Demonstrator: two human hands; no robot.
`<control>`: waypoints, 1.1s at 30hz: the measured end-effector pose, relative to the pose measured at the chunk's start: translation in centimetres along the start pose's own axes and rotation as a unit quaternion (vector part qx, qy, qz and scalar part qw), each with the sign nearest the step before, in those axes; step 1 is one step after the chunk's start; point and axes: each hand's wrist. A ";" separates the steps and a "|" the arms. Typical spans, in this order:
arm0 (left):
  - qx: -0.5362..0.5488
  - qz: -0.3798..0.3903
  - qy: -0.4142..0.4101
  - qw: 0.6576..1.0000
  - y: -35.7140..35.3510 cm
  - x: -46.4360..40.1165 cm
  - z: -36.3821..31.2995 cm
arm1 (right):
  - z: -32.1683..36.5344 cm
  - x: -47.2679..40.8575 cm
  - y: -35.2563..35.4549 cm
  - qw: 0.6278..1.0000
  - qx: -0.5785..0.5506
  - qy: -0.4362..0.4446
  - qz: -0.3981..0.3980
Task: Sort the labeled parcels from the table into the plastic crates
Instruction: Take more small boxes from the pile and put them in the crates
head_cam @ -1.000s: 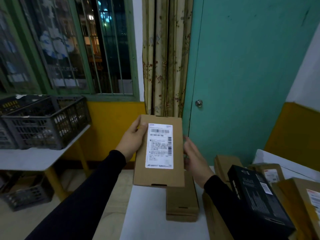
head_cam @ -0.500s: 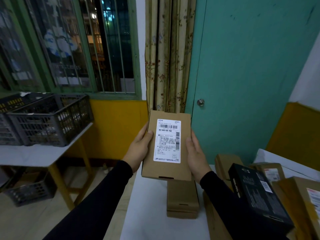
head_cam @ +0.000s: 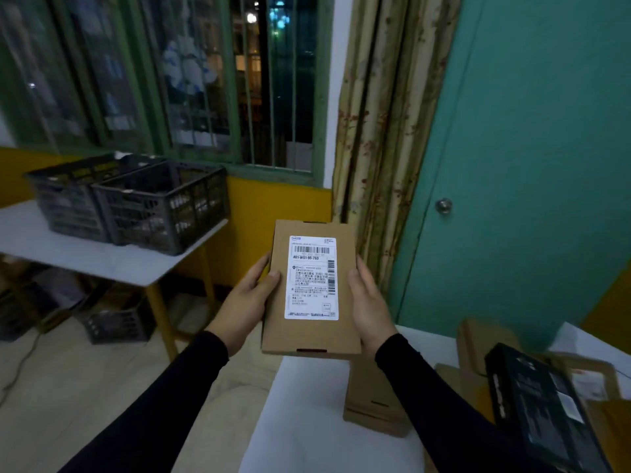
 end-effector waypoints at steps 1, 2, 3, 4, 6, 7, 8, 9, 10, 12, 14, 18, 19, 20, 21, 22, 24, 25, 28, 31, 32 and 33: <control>0.000 -0.019 0.005 1.000 1.8 0.6 0.4 | -0.3 -0.2 -1.7 1.000 -0.003 -0.009 0.018; -0.002 -0.034 0.009 0.999 3.3 1.2 0.8 | -0.7 -0.2 -3.2 0.999 -0.004 -0.015 0.034; -0.005 -0.055 0.011 0.998 5.0 1.8 1.0 | -1.0 -0.3 -5.0 0.998 -0.004 -0.020 0.053; -0.006 -0.077 0.009 0.997 6.8 2.4 1.2 | -1.4 -0.4 -7.0 0.997 -0.005 -0.025 0.072; -0.005 -0.121 0.000 0.993 10.8 3.2 1.2 | -2.0 -0.5 -11.4 0.994 -0.005 -0.030 0.101; -0.008 -0.143 -0.006 0.990 12.7 3.4 1.2 | -2.4 -0.6 -13.6 0.993 -0.005 -0.028 0.111; -0.012 -0.163 -0.010 0.986 14.5 3.3 1.1 | -2.7 -0.7 -15.5 0.992 -0.004 -0.027 0.119; -0.013 -0.181 -0.014 0.983 16.5 3.2 1.0 | -3.0 -0.8 -17.8 0.991 0.000 -0.023 0.130; -0.011 -0.194 -0.019 0.981 18.5 3.0 0.9 | -3.2 -1.0 -19.9 0.990 0.003 -0.021 0.141; -0.011 -0.208 -0.028 0.978 22.2 2.4 1.0 | -3.5 -1.7 -23.7 0.988 0.001 -0.019 0.155; -0.011 -0.215 -0.029 0.976 26.6 1.9 0.8 | -3.7 -2.6 -28.5 0.987 -0.002 -0.019 0.162; -0.030 -0.231 -0.035 0.972 36.0 0.1 -0.2 | -3.6 -4.4 -38.4 0.987 -0.008 -0.010 0.159; -0.032 -0.232 -0.030 0.972 37.9 -0.6 -0.4 | -3.5 -4.9 -40.3 0.987 -0.011 -0.010 0.158; -0.035 -0.230 -0.027 0.972 39.7 -1.6 -0.5 | -3.4 -5.6 -42.3 0.988 -0.013 -0.010 0.152; -0.037 -0.229 -0.024 0.972 41.2 -2.6 -0.6 | -3.4 -6.4 -43.9 0.989 -0.018 -0.012 0.145; -0.040 -0.229 -0.022 0.972 42.2 -3.4 -0.8 | -3.4 -7.1 -45.1 0.990 -0.019 -0.016 0.139; -0.051 -0.227 -0.030 0.972 45.0 -6.0 -0.9 | -3.3 -9.5 -48.0 0.992 -0.023 -0.020 0.126; -0.053 -0.226 -0.033 0.972 46.0 -7.0 -0.9 | -3.4 -10.6 -49.0 0.992 -0.026 -0.021 0.123; -0.073 -0.221 -0.037 0.972 49.7 -11.6 -0.2 | -3.8 -14.9 -52.7 0.993 -0.025 -0.009 0.117; -0.093 -0.213 -0.036 0.972 53.1 -17.0 0.5 | -4.5 -20.0 -55.8 0.993 -0.034 -0.004 0.113; -0.099 -0.210 -0.039 0.972 54.0 -19.0 0.7 | -4.7 -21.8 -56.8 0.993 -0.033 0.004 0.114; -0.104 -0.207 -0.040 0.972 55.0 -21.1 1.0 | -5.0 -23.8 -57.8 0.993 -0.033 0.009 0.117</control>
Point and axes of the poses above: each hand's wrist, its own x-axis away from the middle knuckle, its own y-axis out of the back of the hand, z = x × y, and after that the axes turned 4 degrees about -y, right-handed
